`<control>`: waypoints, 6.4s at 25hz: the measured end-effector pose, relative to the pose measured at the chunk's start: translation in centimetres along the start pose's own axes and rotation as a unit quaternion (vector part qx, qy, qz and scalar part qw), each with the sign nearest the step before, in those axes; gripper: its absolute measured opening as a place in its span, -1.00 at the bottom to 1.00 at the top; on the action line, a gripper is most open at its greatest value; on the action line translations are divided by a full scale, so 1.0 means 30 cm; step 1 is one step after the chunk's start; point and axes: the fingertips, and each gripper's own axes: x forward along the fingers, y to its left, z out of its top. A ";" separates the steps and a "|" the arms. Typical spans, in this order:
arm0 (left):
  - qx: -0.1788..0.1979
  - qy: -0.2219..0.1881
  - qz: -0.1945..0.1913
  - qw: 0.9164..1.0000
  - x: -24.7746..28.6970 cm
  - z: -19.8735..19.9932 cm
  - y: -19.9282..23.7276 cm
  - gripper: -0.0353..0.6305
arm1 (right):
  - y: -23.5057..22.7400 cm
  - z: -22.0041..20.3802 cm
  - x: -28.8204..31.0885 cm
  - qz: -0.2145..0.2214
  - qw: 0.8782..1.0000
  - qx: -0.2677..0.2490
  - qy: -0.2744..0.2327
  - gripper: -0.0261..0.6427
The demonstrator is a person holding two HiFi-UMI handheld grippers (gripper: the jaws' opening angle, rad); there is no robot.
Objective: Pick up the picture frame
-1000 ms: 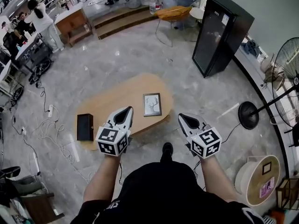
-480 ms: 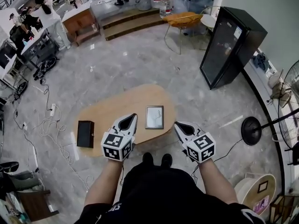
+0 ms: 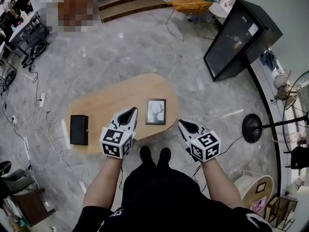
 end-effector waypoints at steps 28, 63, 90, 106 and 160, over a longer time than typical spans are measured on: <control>-0.141 0.202 -0.032 0.969 0.523 -1.007 0.200 -0.86 | -0.268 -0.829 0.620 0.001 0.970 0.081 0.228 -0.74; -0.162 0.258 -0.038 0.952 0.666 -1.411 0.307 -0.60 | -0.485 -1.224 0.989 -0.112 0.908 0.047 0.400 -0.53; -0.179 0.243 -0.043 0.953 0.567 -1.381 0.289 -0.60 | -0.516 -1.216 0.928 -0.133 0.907 0.098 0.388 -0.72; -0.193 0.171 -0.083 0.963 0.486 -1.002 0.324 -0.37 | -0.370 -0.704 0.912 -0.064 0.958 0.115 0.255 -0.72; -0.101 -0.149 -0.216 0.960 -0.199 0.398 0.010 -0.79 | 0.082 0.438 0.023 0.025 0.988 0.074 -0.132 -0.75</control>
